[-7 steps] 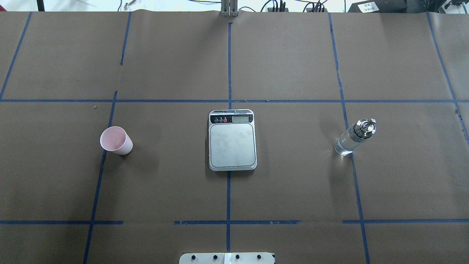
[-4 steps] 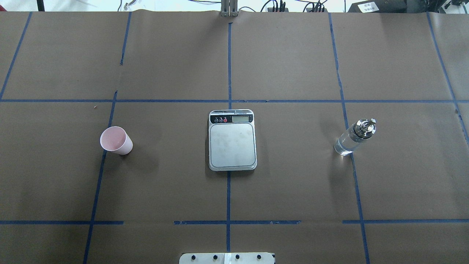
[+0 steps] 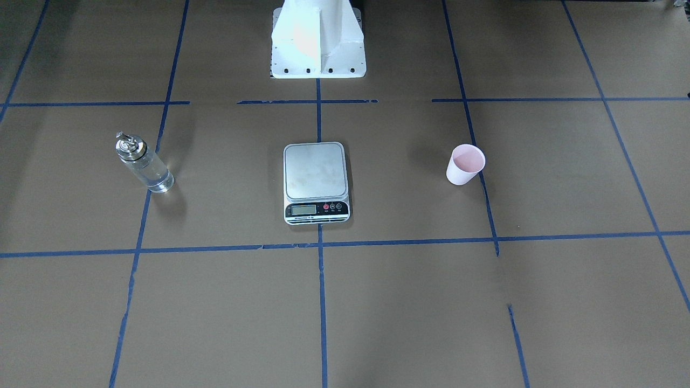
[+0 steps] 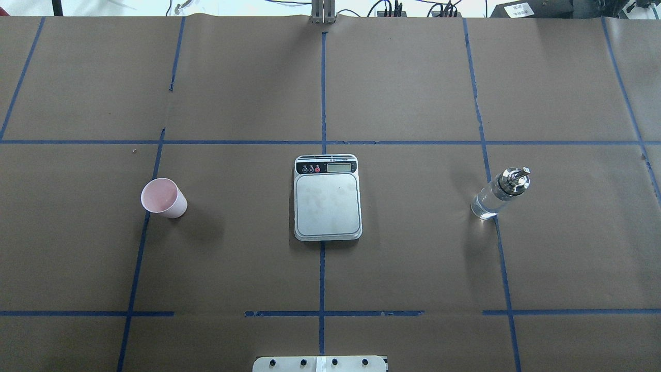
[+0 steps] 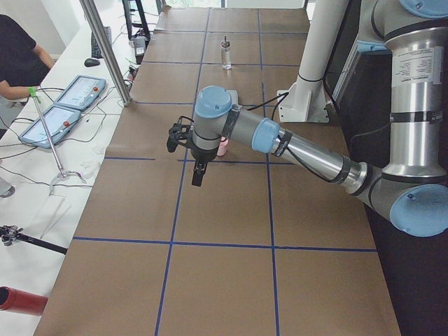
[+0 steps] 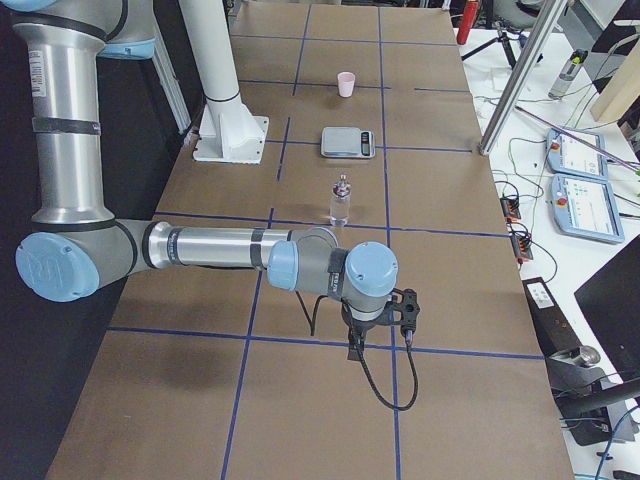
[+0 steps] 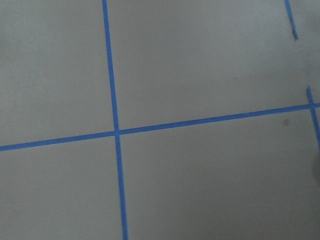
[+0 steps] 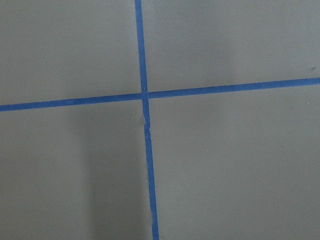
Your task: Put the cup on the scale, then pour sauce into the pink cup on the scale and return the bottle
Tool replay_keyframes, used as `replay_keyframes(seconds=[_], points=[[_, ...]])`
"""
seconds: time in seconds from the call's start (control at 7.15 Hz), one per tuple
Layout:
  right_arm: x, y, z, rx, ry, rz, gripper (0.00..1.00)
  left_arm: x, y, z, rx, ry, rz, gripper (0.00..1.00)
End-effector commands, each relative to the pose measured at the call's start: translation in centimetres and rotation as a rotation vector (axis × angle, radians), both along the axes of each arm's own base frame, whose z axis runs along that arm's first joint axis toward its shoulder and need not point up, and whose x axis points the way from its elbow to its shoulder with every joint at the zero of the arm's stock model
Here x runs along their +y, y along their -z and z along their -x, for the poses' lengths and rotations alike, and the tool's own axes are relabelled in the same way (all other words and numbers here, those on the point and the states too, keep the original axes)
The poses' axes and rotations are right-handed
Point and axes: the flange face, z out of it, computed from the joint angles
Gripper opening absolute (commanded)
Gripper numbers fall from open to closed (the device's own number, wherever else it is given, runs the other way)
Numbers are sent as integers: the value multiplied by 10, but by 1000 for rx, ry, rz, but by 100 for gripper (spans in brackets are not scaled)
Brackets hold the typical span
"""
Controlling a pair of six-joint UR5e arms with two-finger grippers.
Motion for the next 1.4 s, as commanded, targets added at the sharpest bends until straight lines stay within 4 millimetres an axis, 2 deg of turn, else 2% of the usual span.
replay_keyframes(seconds=[0.0, 0.14, 0.28, 0.42, 0.56, 0.7, 0.84, 0.98, 1.26], points=[[-1, 2, 0, 4, 1, -6, 100, -11, 74, -77, 120, -144, -82, 100], [-1, 1, 0, 4, 1, -5, 100, -9, 80, -87, 265, -151, 61, 100], [-1, 2, 0, 4, 2, -7, 100, -7, 87, -89, 327, -150, 95, 100], [-1, 2, 0, 4, 2, -7, 100, -13, 94, -91, 332, -134, 73, 100], [-1, 2, 0, 4, 5, -9, 100, -32, 106, -97, 326, -115, 65, 100], [-1, 2, 0, 5, 8, -13, 100, -52, 95, -103, 332, -112, 113, 100], [-1, 2, 0, 5, 11, -16, 100, -53, 92, -124, 346, -158, 111, 100], [-1, 2, 0, 5, 11, -16, 100, -56, 88, -133, 277, -81, 127, 100], [-3, 8, 0, 6, 10, -29, 100, -28, 99, -226, 158, 84, 237, 100]])
